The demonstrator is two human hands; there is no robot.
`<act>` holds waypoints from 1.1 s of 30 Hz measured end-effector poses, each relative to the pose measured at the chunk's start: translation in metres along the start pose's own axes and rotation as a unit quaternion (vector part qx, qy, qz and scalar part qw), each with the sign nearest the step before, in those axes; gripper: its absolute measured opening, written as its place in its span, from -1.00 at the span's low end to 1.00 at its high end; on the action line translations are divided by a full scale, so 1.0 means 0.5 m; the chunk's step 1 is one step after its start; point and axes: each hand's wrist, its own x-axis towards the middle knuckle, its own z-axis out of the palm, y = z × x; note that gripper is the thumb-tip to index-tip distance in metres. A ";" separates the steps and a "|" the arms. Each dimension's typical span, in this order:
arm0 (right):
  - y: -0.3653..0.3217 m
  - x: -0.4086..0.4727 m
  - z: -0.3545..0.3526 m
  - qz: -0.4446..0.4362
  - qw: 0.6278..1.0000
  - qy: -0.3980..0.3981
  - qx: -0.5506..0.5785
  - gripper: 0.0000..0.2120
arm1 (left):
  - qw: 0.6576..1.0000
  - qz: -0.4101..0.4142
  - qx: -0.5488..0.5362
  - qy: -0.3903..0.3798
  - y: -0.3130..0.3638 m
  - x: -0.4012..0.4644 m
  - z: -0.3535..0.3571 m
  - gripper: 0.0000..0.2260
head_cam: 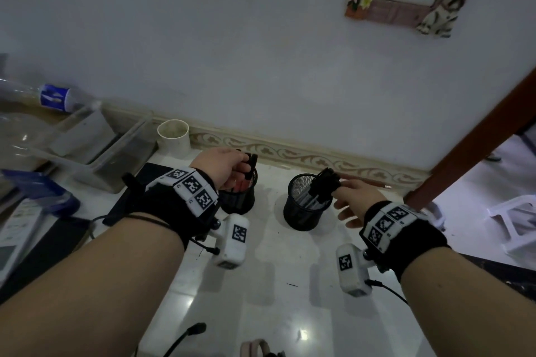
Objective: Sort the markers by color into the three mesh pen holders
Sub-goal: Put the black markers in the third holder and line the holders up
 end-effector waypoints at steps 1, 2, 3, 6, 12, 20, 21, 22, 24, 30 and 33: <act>0.001 0.002 0.008 0.006 1.000 -0.003 -0.006 -0.84 | 1.000 0.004 -0.001 0.001 -0.002 0.001 -0.004 -0.86; 0.002 0.003 0.016 0.011 1.000 -0.004 -0.013 -0.85 | 1.000 0.007 0.002 0.001 -0.003 0.001 -0.010 -0.88; 0.004 0.004 0.023 0.018 1.000 -0.006 -0.019 -0.87 | 1.000 0.008 0.008 0.000 -0.004 0.000 -0.014 -0.89; 0.005 0.003 0.045 0.034 0.999 -0.013 -0.012 -0.93 | 1.000 0.006 0.022 -0.001 -0.008 -0.005 -0.032 -0.88; 0.005 0.022 0.073 0.049 0.998 0.018 0.021 -0.82 | 0.997 -0.001 0.043 0.057 -0.019 0.006 -0.077 -0.87; -0.023 0.083 0.100 0.062 0.995 0.042 0.060 -0.88 | 0.995 -0.040 0.044 0.077 -0.028 0.025 -0.087 -0.73; -0.025 0.094 0.101 0.062 0.994 0.047 0.071 -0.88 | 0.996 -0.050 0.032 0.069 -0.029 0.025 -0.085 -0.73; -0.028 0.103 0.103 0.063 0.994 0.050 0.078 -0.87 | 0.996 -0.060 0.023 0.064 -0.030 0.025 -0.085 -0.73; -0.036 0.120 0.104 0.070 0.993 0.051 0.079 -0.88 | 0.996 -0.070 0.018 0.057 -0.031 0.025 -0.082 -0.74; -0.053 0.163 0.097 0.089 0.992 0.033 0.088 -0.72 | 0.995 -0.061 0.029 0.071 -0.036 0.054 -0.078 -0.69; -0.057 0.178 0.094 0.086 0.991 0.040 0.098 -0.75 | 0.995 -0.061 0.029 0.074 -0.033 0.065 -0.077 -0.78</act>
